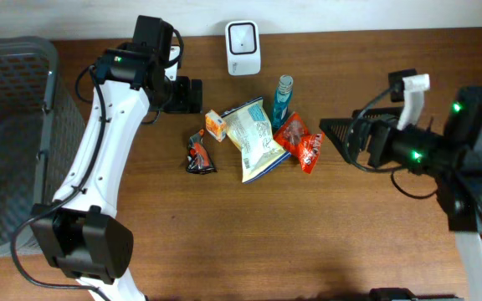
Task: Scan the item barcode
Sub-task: 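Reach the right gripper to the teal mouthwash bottle and grasp it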
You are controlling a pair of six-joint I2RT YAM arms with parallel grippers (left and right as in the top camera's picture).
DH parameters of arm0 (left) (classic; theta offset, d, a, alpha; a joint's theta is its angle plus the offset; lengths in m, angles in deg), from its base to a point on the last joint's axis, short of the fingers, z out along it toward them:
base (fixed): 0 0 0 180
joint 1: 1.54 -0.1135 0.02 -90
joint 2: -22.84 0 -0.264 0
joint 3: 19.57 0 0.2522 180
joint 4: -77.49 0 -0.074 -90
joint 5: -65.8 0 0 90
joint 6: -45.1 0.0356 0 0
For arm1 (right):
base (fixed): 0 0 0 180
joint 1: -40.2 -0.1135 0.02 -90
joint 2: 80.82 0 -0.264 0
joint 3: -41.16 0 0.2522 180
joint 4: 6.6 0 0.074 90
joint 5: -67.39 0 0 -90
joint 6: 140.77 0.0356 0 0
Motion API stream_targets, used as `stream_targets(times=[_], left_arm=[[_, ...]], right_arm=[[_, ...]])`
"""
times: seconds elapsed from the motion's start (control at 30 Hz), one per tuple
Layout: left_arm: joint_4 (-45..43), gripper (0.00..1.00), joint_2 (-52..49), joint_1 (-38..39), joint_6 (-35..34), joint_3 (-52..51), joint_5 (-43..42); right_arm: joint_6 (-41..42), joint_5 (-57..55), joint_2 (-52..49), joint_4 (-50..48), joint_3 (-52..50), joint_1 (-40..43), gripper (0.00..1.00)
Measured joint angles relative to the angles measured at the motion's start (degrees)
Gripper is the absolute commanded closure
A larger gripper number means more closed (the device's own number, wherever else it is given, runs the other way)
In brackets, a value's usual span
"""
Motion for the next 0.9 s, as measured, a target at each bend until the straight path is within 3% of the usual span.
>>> stream_targets(times=[0.13, 0.27, 0.43, 0.57, 0.6, 0.67, 0.9], left_arm=[[0.02, 0.01, 0.0, 0.0, 0.0, 0.0, 0.0], [0.0, 0.01, 0.0, 0.0, 0.0, 0.0, 0.11], [0.02, 0.01, 0.0, 0.0, 0.0, 0.0, 0.13], [-0.07, 0.01, 0.0, 0.0, 0.0, 0.0, 0.13], [0.0, 0.01, 0.0, 0.0, 0.0, -0.02, 0.13], [-0.02, 0.01, 0.0, 0.0, -0.02, -0.02, 0.15], [-0.02, 0.01, 0.0, 0.0, 0.0, -0.04, 0.15]], right_arm=[[2.43, -1.14, -9.99, -1.99, 0.04, -2.71, 0.02], [7.13, -13.9, -19.8, -6.78, 0.59, -10.27, 0.02], [8.81, -28.11, -30.4, 1.38, 13.2, -15.15, 0.02], [9.86, -32.02, -36.3, -3.43, 19.87, -15.21, 0.01], [10.86, -32.52, -36.74, -4.66, 19.89, -15.21, 0.02], [13.84, -34.82, -38.01, -6.88, 19.91, -15.23, 0.12], [19.78, -37.18, -44.83, -12.35, 19.98, -16.24, 0.18]])
